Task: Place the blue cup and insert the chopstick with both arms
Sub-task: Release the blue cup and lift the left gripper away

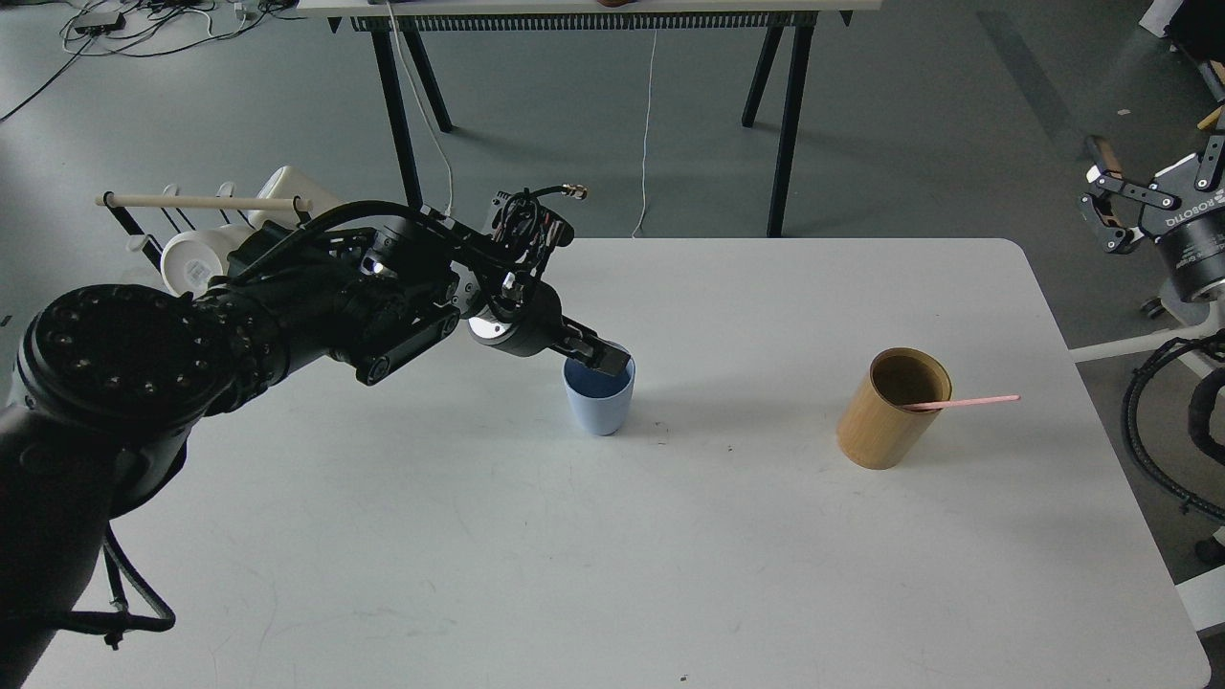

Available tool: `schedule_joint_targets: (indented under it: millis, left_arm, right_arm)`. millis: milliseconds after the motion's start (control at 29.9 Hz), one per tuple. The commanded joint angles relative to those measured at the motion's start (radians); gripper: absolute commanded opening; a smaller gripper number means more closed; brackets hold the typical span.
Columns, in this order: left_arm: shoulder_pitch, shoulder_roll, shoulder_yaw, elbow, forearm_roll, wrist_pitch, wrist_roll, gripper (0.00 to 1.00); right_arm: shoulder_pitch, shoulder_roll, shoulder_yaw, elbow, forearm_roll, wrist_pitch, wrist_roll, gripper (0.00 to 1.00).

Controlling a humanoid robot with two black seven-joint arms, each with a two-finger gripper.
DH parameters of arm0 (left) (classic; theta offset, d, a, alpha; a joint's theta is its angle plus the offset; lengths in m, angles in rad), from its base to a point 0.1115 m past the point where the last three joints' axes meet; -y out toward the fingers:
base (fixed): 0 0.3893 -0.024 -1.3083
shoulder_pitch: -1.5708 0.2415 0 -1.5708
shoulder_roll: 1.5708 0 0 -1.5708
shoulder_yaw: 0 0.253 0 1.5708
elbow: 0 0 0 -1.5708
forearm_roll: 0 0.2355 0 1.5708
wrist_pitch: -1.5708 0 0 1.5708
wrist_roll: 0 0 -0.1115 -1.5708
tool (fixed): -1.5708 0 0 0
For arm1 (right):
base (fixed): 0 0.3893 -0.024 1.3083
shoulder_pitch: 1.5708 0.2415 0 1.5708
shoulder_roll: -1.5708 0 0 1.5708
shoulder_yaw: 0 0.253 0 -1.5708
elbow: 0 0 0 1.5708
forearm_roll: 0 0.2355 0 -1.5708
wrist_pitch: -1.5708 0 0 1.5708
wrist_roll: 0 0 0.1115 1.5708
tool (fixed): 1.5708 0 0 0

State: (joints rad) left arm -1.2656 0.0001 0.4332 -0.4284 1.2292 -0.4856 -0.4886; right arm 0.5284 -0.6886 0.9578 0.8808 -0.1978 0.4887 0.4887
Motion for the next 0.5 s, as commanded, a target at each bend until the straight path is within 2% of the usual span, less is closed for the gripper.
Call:
schedule_joint_targets:
  millis: [0,200,267,367,468]
  left_arm:
    - [0.028,0.049,-0.143,-0.038,-0.008,-0.003,0.0,0.98]
    - [0.106,0.184,-0.473,-0.147,-0.098,-0.003,0.0,0.98]
    - [0.146,0.21,-0.563,-0.164,-0.147,-0.003,0.0,0.98]
    - [0.208,0.239,-0.664,-0.165,-0.23,-0.003,0.0,0.98]
    - [0.273,0.274,-0.746,-0.197,-0.315,-0.003,0.0,0.99]
  right_arm:
    - [0.051,-0.049,-0.004,0.009,-0.119,0.0,0.0,0.95]
    - [0.05,-0.152,-0.001,0.186,-0.348,0.0,0.0,0.95]
    - [0.038,-0.192,-0.005,0.282,-0.464,-0.099,0.0,0.95]
    - [-0.013,-0.229,-0.005,0.4,-0.72,-0.304,0.0,0.95]
    - [-0.083,-0.238,-0.011,0.455,-0.972,-0.485,0.0,0.95]
